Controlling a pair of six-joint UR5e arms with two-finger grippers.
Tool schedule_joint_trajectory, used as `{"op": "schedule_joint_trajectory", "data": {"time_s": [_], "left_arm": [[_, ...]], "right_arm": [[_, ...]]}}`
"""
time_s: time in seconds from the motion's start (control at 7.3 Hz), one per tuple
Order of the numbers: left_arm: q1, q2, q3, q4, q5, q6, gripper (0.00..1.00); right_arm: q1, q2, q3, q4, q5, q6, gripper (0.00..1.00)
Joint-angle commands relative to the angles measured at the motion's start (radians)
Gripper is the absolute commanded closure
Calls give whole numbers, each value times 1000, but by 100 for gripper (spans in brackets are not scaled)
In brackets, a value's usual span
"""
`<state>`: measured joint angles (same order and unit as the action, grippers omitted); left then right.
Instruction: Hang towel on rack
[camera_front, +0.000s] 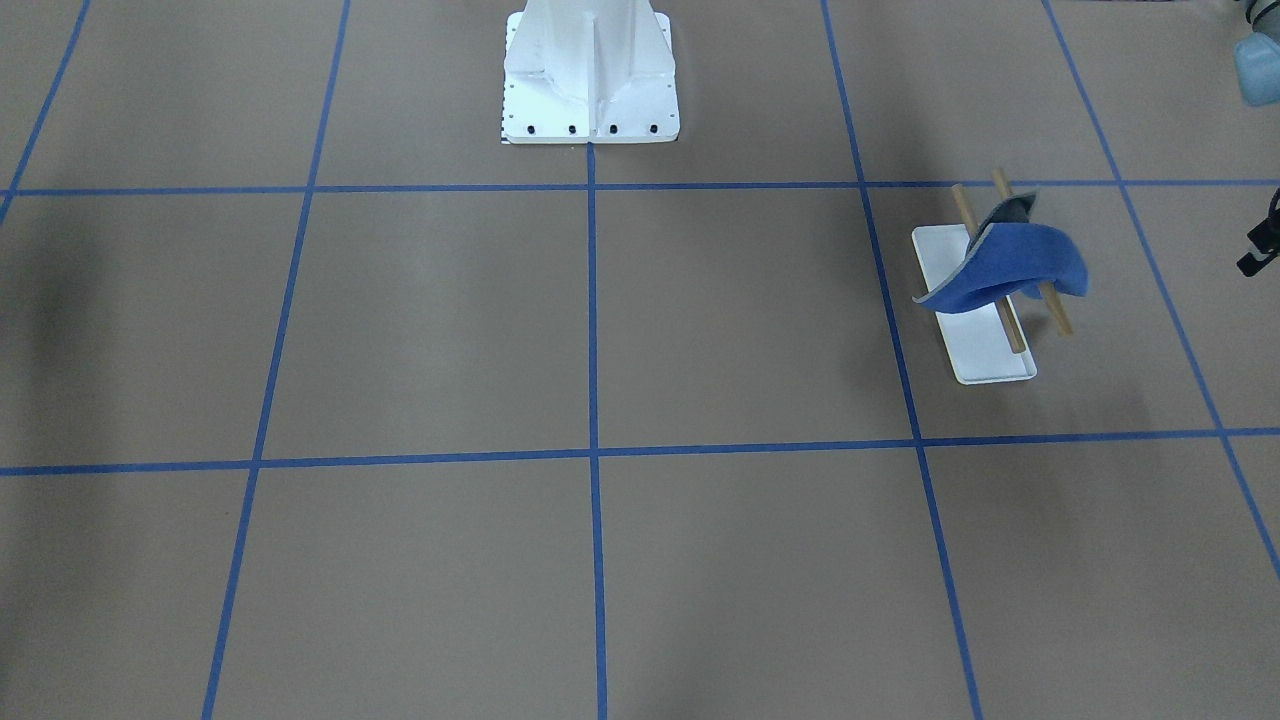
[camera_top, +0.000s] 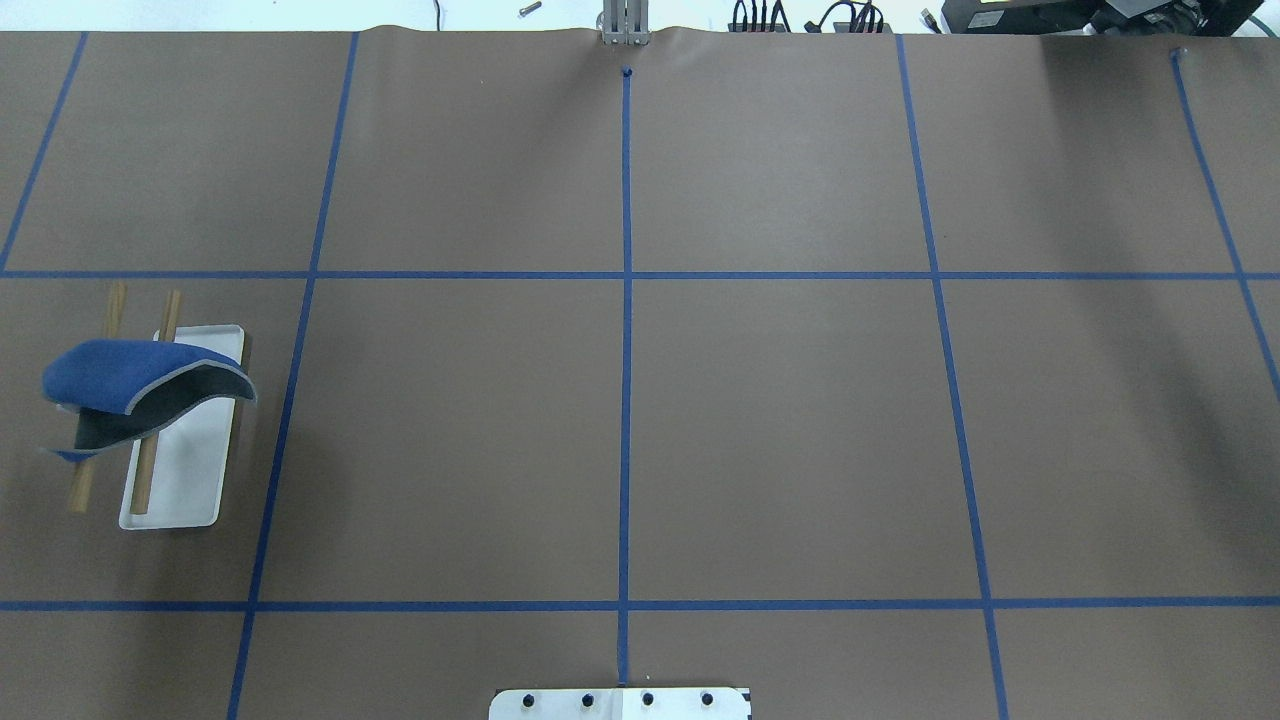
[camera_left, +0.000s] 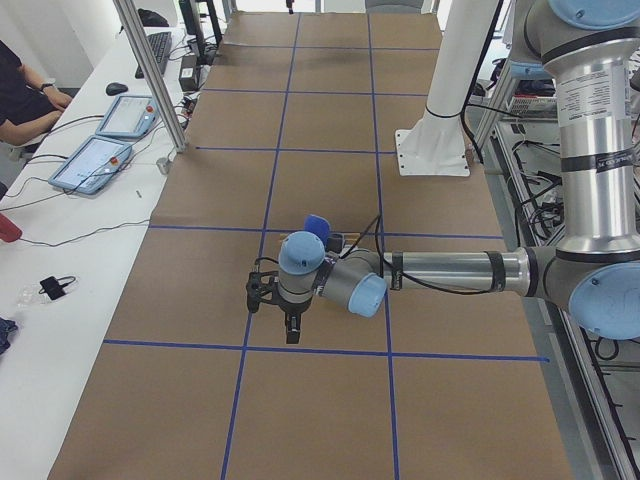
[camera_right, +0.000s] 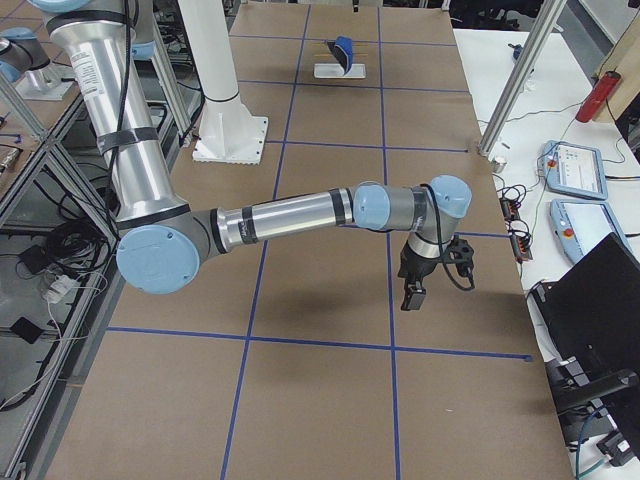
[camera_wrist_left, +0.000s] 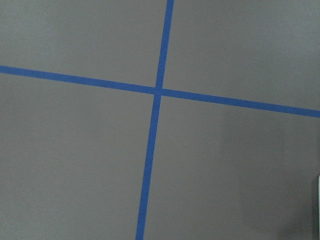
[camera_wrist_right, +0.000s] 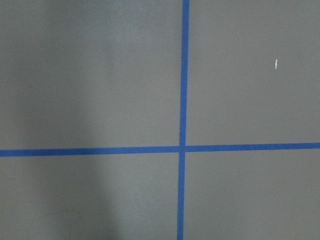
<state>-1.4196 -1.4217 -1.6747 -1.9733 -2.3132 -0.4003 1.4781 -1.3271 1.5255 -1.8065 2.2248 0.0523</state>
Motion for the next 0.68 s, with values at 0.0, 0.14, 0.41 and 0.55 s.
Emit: {"op": "schedule_joint_trajectory", "data": {"time_s": [0.0, 0.14, 0.41, 0.55], "left_arm": [[-28, -42, -6, 74, -11, 131, 1], [-35, -43, -5, 76, -6, 139, 1], [-35, -75, -3, 166, -6, 139, 1], [-36, -82, -2, 197, 0, 174, 1]], "right_arm": [[54, -88, -4, 6, 51, -84, 0], [97, -130, 7, 7, 53, -85, 0], [128, -194, 12, 44, 52, -88, 0], [129, -217, 16, 74, 53, -88, 0]]}}
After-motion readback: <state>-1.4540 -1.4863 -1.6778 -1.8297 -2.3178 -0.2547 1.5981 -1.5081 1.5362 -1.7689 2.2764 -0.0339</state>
